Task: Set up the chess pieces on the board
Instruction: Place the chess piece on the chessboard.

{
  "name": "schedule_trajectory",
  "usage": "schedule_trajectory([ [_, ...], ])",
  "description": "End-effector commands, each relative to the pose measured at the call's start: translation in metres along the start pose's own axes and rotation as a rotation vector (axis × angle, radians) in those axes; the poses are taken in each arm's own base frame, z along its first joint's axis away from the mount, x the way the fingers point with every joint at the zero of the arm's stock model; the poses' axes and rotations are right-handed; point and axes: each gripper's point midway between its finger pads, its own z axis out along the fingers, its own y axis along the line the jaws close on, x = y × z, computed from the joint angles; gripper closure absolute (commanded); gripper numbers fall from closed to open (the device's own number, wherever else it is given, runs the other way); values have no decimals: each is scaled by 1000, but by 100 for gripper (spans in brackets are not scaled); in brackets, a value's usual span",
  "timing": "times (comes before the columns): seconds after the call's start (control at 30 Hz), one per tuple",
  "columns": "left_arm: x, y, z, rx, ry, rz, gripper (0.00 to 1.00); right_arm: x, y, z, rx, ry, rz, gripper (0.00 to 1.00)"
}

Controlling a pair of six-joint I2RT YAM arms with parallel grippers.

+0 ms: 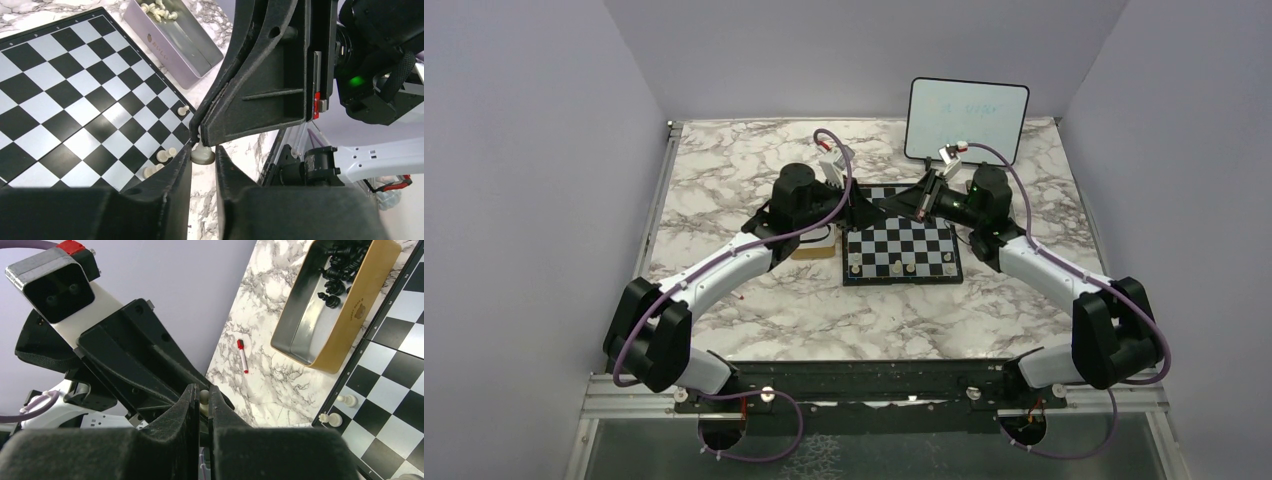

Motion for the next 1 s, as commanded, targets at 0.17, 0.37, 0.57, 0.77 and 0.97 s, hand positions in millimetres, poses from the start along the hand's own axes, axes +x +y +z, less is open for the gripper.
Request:
schedule_trajectory([
  [0.17,10,-11,-7,79,56,173,91,19,13,-8,-33,137,-130,86],
  [0.37,24,-5,-11,90,116,258,91,35,14,-18,-72,209,-219,85],
  [0.57,33,-6,-11,131,170,311,92,48,11,-25,-83,276,-244,88],
  [0.77,38,-8,-12,172,190,354,93,57,4,-29,-74,311,-243,90],
  [0.97,42,-5,-12,172,206,362,94,64,1,-31,-90,351,-251,86],
])
